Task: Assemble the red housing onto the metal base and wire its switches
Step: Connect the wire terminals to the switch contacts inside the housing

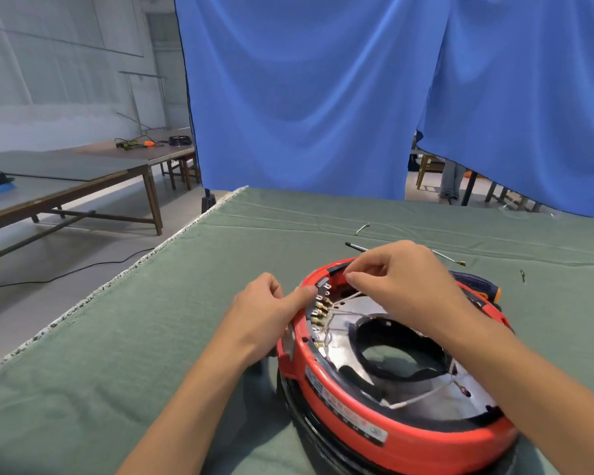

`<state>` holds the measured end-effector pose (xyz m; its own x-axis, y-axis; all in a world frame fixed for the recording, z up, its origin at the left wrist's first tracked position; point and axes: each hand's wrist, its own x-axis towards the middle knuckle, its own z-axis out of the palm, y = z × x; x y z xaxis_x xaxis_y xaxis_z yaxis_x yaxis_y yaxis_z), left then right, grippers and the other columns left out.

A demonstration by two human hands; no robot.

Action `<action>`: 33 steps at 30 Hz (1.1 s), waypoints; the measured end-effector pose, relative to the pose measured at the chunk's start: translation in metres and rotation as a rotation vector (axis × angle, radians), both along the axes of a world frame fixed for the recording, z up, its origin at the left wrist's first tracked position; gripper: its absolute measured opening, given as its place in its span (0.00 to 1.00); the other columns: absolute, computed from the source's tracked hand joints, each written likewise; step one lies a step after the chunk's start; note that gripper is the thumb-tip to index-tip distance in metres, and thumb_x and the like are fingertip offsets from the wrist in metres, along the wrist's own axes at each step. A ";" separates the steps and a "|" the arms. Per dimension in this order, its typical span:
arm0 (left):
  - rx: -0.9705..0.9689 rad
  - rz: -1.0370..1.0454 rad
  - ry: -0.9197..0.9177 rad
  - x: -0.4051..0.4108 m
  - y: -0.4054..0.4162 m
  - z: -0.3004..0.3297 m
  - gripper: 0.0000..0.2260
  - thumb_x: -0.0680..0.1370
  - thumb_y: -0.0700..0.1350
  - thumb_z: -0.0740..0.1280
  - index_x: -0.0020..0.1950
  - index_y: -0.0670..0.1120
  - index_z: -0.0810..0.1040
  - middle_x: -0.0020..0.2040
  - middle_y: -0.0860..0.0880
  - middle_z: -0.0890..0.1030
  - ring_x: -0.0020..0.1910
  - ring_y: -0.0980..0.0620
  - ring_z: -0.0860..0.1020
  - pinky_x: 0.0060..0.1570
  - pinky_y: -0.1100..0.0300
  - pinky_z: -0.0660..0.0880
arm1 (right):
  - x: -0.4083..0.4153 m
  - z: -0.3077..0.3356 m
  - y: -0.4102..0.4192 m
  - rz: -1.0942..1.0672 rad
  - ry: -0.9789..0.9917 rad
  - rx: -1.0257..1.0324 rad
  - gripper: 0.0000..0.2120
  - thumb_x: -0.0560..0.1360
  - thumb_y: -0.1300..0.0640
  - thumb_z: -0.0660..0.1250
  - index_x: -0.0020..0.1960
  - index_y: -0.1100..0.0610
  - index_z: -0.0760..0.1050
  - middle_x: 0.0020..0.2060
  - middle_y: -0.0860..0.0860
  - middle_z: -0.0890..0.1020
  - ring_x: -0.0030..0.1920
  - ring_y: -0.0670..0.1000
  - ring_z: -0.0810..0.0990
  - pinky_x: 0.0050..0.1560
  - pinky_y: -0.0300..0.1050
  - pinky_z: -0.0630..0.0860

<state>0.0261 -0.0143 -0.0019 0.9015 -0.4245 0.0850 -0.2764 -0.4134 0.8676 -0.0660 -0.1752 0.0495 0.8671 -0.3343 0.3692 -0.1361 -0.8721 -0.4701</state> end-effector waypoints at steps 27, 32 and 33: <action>-0.375 0.311 0.204 0.023 -0.002 -0.006 0.16 0.71 0.55 0.72 0.35 0.44 0.73 0.35 0.44 0.79 0.37 0.44 0.78 0.47 0.47 0.76 | -0.039 -0.040 -0.025 -0.078 -0.340 0.142 0.26 0.74 0.55 0.69 0.22 0.66 0.70 0.22 0.58 0.75 0.37 0.44 0.74 0.38 0.35 0.64; -0.440 0.253 0.205 0.016 -0.005 -0.005 0.18 0.66 0.50 0.73 0.52 0.44 0.77 0.45 0.44 0.82 0.45 0.44 0.80 0.51 0.48 0.76 | -0.016 -0.043 -0.016 -0.025 -0.404 0.145 0.28 0.74 0.59 0.68 0.20 0.60 0.60 0.18 0.49 0.64 0.31 0.46 0.71 0.33 0.35 0.63; -0.402 0.253 0.210 0.017 -0.008 -0.004 0.21 0.63 0.48 0.72 0.54 0.45 0.76 0.47 0.44 0.82 0.47 0.43 0.80 0.53 0.47 0.76 | -0.011 -0.042 -0.016 -0.013 -0.387 0.160 0.29 0.74 0.60 0.68 0.19 0.59 0.58 0.18 0.49 0.62 0.27 0.49 0.68 0.33 0.40 0.63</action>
